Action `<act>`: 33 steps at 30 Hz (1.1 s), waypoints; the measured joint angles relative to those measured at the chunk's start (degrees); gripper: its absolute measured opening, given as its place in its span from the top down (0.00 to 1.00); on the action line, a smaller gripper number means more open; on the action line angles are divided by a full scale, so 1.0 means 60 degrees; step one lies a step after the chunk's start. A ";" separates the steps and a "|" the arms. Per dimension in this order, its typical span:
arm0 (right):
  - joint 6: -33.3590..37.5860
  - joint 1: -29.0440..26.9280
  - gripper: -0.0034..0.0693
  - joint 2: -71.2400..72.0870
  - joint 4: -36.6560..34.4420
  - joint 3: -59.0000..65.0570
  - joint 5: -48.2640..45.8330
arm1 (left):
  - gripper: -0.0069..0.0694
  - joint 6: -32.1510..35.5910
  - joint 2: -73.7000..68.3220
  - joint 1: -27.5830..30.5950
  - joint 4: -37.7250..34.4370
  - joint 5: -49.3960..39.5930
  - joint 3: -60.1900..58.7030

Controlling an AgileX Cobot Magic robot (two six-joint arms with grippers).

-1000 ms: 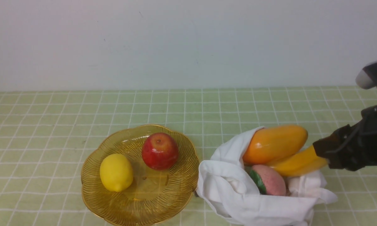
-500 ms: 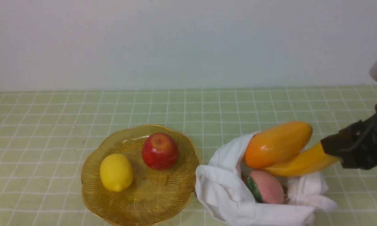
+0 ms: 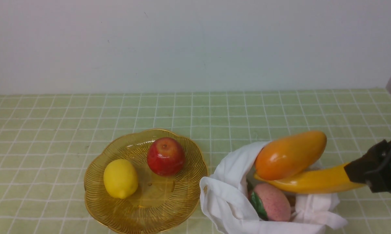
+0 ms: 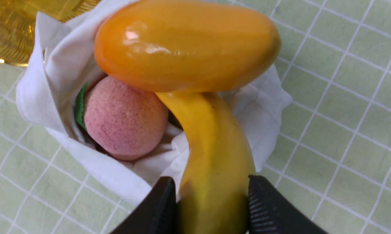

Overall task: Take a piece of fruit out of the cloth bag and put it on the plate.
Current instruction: Use the right arm to put the banana into the empty plate on the right

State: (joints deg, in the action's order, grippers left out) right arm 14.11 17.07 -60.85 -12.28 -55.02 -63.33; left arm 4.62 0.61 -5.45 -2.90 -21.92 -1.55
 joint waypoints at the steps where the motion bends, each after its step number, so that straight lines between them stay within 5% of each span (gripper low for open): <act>1: 0.0000 0.0000 0.59 0.0000 0.0000 0.0000 -0.0034 | 0.92 0.0000 0.0000 0.0000 0.0000 0.0000 0.0000; 16: -0.0022 0.0000 0.59 0.0011 0.0713 -0.0733 -0.0844 | 0.92 0.0000 0.0000 0.0000 0.0000 0.0000 0.0000; 33: 0.0465 0.0000 0.59 0.0032 -0.0449 -0.1538 -0.0671 | 0.92 0.0000 0.0000 0.0000 0.0000 0.0000 0.0000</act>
State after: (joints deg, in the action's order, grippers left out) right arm 16.90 17.07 -60.66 -14.98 -64.25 -67.36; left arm 4.62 0.61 -5.45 -2.90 -21.92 -1.55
